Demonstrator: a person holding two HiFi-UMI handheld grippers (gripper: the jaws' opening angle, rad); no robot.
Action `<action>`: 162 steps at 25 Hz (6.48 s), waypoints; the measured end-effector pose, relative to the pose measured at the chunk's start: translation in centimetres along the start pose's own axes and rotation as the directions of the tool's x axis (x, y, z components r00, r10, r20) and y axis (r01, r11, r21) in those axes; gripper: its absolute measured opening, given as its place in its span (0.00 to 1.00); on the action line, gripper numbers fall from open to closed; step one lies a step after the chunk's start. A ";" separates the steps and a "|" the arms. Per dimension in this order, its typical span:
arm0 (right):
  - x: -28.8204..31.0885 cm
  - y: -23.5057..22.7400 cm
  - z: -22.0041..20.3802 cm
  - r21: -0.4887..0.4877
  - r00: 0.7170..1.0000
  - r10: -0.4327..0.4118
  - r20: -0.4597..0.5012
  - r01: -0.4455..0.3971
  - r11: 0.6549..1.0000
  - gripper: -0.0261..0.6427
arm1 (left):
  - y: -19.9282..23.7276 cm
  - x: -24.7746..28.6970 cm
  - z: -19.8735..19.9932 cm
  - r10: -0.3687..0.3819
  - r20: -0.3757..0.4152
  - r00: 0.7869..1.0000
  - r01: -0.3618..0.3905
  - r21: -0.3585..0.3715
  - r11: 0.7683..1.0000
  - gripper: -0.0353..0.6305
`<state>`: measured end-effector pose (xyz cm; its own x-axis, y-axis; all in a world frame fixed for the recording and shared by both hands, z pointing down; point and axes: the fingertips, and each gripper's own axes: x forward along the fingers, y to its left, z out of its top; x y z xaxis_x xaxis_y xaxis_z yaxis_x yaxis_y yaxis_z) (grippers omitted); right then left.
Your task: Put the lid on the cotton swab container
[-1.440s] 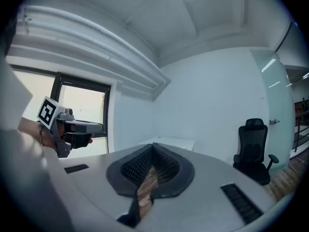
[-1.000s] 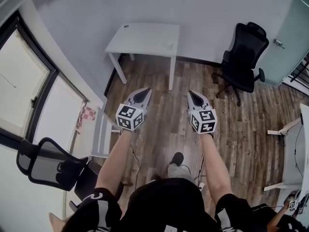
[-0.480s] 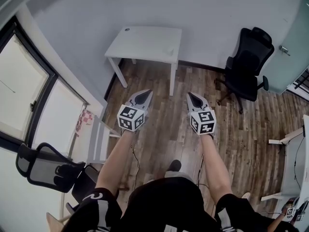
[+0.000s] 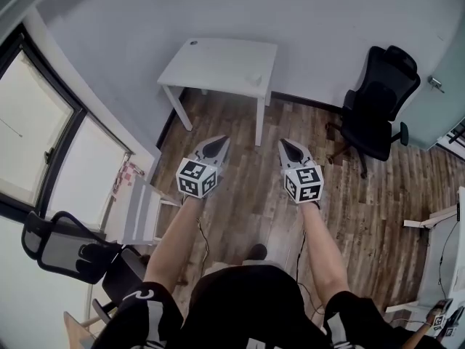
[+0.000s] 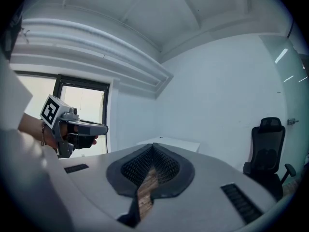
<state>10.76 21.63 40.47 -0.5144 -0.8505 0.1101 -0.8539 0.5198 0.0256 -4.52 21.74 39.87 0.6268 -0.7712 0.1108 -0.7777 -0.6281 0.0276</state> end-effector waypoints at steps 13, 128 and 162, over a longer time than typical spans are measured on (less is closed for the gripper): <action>0.7 -1.5 0.0 0.024 1.000 0.002 0.015 -0.002 1.000 0.06 | 0.3 1.0 -0.6 0.011 -0.010 1.000 -0.011 -0.009 1.000 0.09; 47.2 -29.0 -4.1 0.122 0.990 -0.084 -0.113 0.098 0.988 0.06 | 34.9 45.5 -2.3 -0.144 -0.088 0.986 0.129 -0.162 0.978 0.09; 55.4 -29.3 -12.5 0.100 0.934 -0.304 -0.185 0.326 0.940 0.06 | 41.9 53.2 -12.1 -0.439 -0.078 0.895 0.415 -0.211 0.885 0.09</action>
<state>8.30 -39.75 58.19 -0.2060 -0.9379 0.2790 -0.9784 0.2030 -0.0398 -4.37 -44.32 58.94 0.8986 -0.4066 0.1650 -0.4379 -0.8542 0.2801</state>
